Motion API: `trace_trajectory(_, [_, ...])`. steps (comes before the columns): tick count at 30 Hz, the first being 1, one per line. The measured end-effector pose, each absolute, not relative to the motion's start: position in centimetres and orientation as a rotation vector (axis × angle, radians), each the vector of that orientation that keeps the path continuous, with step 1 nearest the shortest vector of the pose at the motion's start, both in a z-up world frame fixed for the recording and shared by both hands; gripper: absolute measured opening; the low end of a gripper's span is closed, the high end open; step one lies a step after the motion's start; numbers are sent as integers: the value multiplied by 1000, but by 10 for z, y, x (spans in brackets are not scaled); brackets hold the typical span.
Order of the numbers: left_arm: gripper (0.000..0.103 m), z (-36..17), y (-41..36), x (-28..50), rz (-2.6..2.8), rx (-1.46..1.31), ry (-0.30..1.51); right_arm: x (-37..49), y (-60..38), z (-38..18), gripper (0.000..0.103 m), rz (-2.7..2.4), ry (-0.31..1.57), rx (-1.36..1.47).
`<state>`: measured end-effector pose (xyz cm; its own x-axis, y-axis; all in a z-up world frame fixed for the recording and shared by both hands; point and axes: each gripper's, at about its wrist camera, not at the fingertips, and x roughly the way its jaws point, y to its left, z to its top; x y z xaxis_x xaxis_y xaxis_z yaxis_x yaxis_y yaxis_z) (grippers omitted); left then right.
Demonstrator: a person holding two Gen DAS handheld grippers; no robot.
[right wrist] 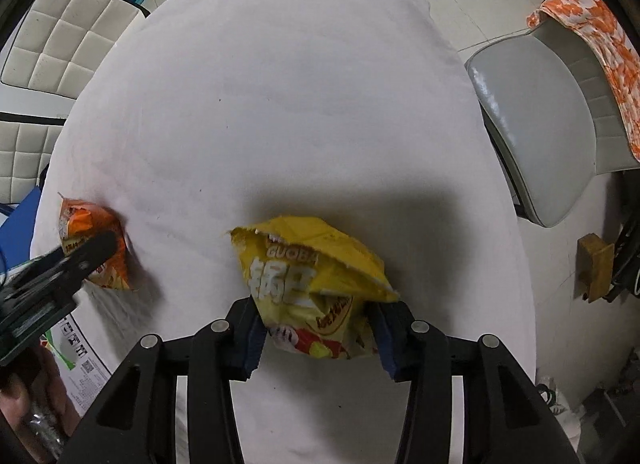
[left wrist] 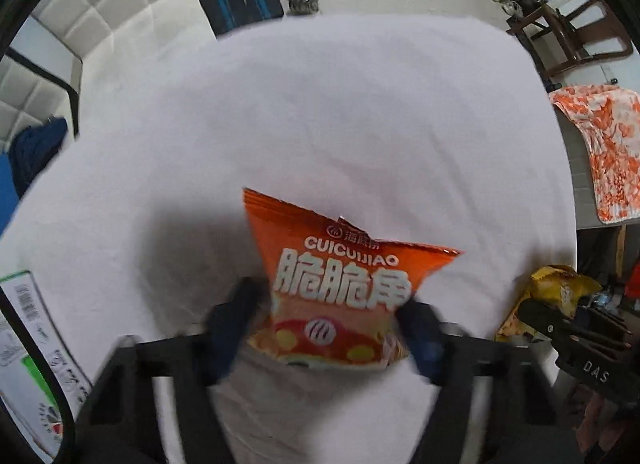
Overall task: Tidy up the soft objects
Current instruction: 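Grasp the orange CUICUIJIAO bag with left tool while right grasps yellow chip bag, then carry both held chip bags over the cardboard box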
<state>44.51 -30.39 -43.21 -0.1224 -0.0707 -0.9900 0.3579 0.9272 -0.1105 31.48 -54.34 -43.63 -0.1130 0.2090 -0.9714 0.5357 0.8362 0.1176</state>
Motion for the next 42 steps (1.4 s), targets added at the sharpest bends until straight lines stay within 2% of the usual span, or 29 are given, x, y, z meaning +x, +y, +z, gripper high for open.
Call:
trace_trajectory(1, [43, -430, -308, 445, -370, 224, 1632, 322, -543, -437, 50, -304, 1695, 583])
trace_trajectory(3, [41, -428, -307, 443, -369, 225, 1622, 322, -542, -438, 49, -297, 1699, 570])
trace_trajectory(12, [40, -413, -266, 377, -266, 207, 1617, 311, -489, -435, 46, -82, 1794, 397])
trace_trajectory(19, [40, -429, -220, 323, -175, 100, 1667, 295, -435, -445, 46, -15, 1841, 196])
trace_trajectory(22, [40, -435, -215, 315, -156, 109, 1655, 290, -429, -448, 50, -54, 1824, 172])
trace_trajectory(23, [40, -435, -217, 314, -152, 125, 1650, 289, -429, -447, 59, -68, 1815, 178])
trace_trajectory(24, [40, -434, -217, 312, -151, 124, 1645, 288, -430, -447, 73, -74, 1813, 191])
trace_trajectory(26, [40, -435, -216, 311, -148, 107, 1644, 283, -426, -447, 83, -66, 1806, 232])
trace_trajectory(30, [40, -434, -216, 313, -144, 81, 1638, 278, -424, -445, 83, -89, 1804, 238])
trace_trajectory(32, [40, -433, -209, 313, -145, 79, 1636, 267, -423, -443, 80, -101, 1795, 238])
trace_trajectory(33, [40, -433, -210, 313, -145, 74, 1636, 260, -418, -438, 66, -109, 1789, 233])
trace_trajectory(34, [40, -432, -213, 311, -145, 72, 1636, 258, -417, -438, 60, -121, 1782, 222])
trace_trajectory(42, [40, -428, -210, 304, -135, 59, 1621, 244, -392, -434, 47, -170, 1745, 187])
